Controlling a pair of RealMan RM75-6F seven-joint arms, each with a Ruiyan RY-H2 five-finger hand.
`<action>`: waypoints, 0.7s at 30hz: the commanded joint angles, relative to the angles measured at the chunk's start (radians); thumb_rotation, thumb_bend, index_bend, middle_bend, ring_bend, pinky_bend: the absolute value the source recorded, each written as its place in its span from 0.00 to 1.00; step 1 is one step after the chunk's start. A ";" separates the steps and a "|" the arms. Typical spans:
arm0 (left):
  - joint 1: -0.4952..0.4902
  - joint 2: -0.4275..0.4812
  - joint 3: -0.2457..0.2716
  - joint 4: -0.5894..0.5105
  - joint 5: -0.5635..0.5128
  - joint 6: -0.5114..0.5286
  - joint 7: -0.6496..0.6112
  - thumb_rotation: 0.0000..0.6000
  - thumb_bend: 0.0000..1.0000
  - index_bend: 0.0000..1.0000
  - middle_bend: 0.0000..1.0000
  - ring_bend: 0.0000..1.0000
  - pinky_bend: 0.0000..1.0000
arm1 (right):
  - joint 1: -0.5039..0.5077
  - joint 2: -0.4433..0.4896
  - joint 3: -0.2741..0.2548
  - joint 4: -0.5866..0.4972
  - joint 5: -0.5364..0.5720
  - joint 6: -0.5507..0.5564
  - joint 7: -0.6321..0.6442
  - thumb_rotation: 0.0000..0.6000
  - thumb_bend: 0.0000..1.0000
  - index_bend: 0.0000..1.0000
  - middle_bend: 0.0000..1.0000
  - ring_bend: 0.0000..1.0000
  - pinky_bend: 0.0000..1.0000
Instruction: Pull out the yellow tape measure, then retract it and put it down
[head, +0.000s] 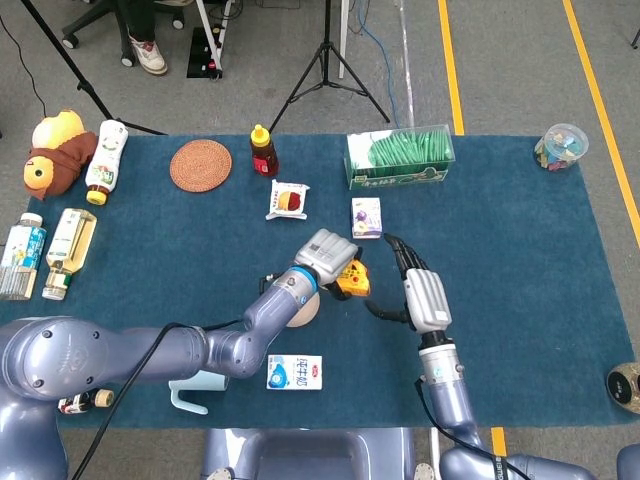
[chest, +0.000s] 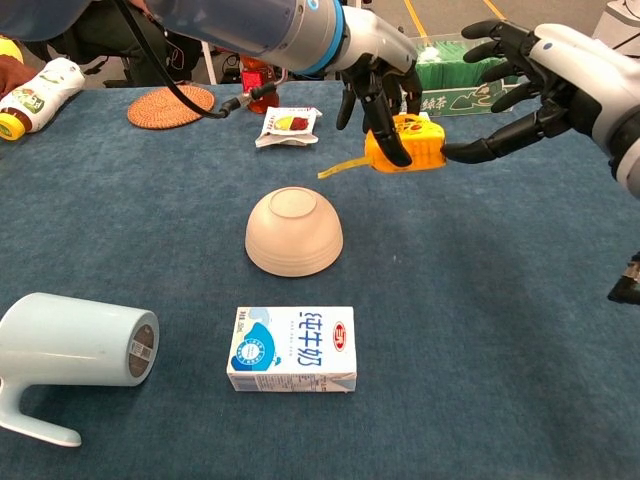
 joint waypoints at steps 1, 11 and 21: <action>-0.005 -0.002 -0.002 0.001 -0.006 -0.001 0.002 0.77 0.32 0.56 0.41 0.33 0.44 | 0.002 -0.003 0.001 0.005 0.004 -0.001 0.001 0.98 0.20 0.01 0.10 0.14 0.21; -0.021 -0.005 -0.009 0.004 -0.029 -0.007 0.003 0.77 0.32 0.56 0.41 0.33 0.44 | 0.015 -0.018 0.003 0.029 0.026 -0.013 0.010 0.98 0.20 0.02 0.10 0.14 0.21; -0.025 0.002 0.001 -0.003 -0.030 -0.017 0.003 0.76 0.32 0.56 0.41 0.33 0.44 | 0.024 -0.026 0.008 0.046 0.040 -0.018 0.020 0.98 0.20 0.02 0.11 0.14 0.21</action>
